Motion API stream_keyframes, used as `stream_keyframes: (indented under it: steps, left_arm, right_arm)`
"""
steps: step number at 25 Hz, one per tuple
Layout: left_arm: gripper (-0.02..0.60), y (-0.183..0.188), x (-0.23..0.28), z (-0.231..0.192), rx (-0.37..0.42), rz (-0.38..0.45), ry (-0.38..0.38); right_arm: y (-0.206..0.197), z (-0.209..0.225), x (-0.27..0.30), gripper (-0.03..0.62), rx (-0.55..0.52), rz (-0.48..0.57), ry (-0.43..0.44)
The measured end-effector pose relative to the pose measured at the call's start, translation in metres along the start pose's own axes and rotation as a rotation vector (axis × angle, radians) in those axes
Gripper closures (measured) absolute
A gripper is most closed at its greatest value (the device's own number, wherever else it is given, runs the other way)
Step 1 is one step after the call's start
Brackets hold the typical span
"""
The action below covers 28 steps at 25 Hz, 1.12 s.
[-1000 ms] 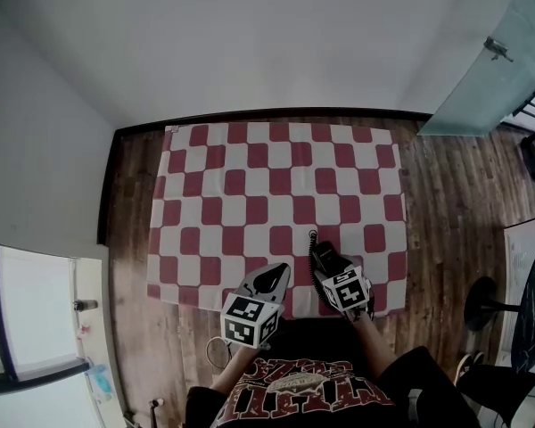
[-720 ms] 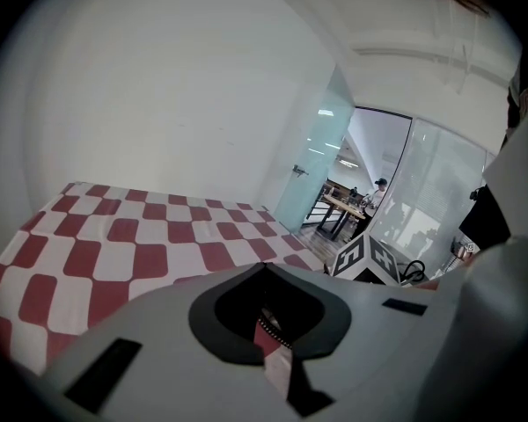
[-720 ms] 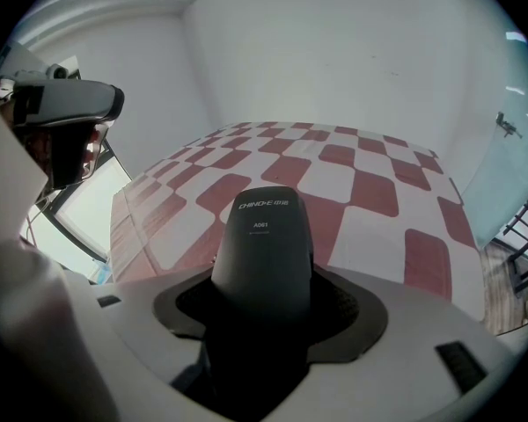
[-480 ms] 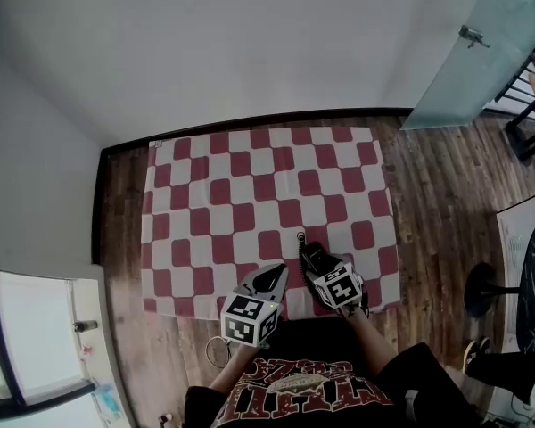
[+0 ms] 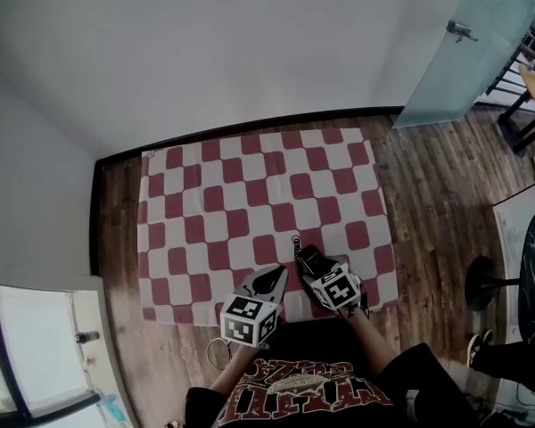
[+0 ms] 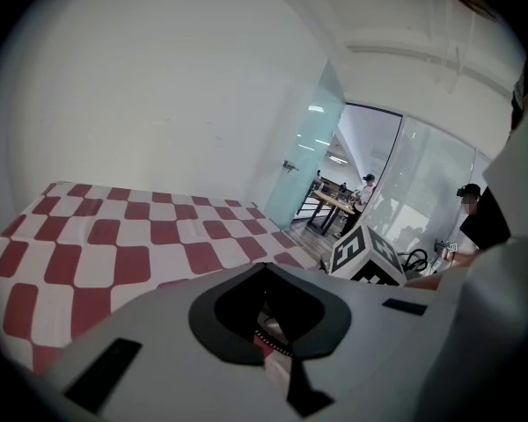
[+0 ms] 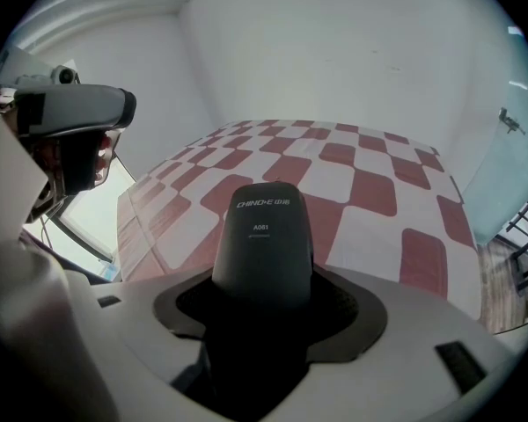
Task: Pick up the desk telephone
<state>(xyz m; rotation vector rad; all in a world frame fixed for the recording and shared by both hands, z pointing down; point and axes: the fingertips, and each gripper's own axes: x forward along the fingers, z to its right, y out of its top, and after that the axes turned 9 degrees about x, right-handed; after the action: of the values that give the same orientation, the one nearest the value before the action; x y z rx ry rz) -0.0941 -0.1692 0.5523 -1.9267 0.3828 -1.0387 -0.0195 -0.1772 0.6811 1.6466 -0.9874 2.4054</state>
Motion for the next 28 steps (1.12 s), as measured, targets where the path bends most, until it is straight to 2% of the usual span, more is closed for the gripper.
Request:
stream_keyframes:
  steps: [13, 28]
  left_arm:
    - [0.575, -0.001, 0.012, 0.005, 0.009, -0.021, -0.032]
    - [0.575, -0.004, 0.019, 0.010, 0.010, -0.034, -0.051]
  right_arm:
    - [0.004, -0.003, -0.015, 0.310, 0.034, 0.011, 0.033]
    - [0.015, -0.012, -0.036, 0.310, 0.023, 0.020, 0.058]
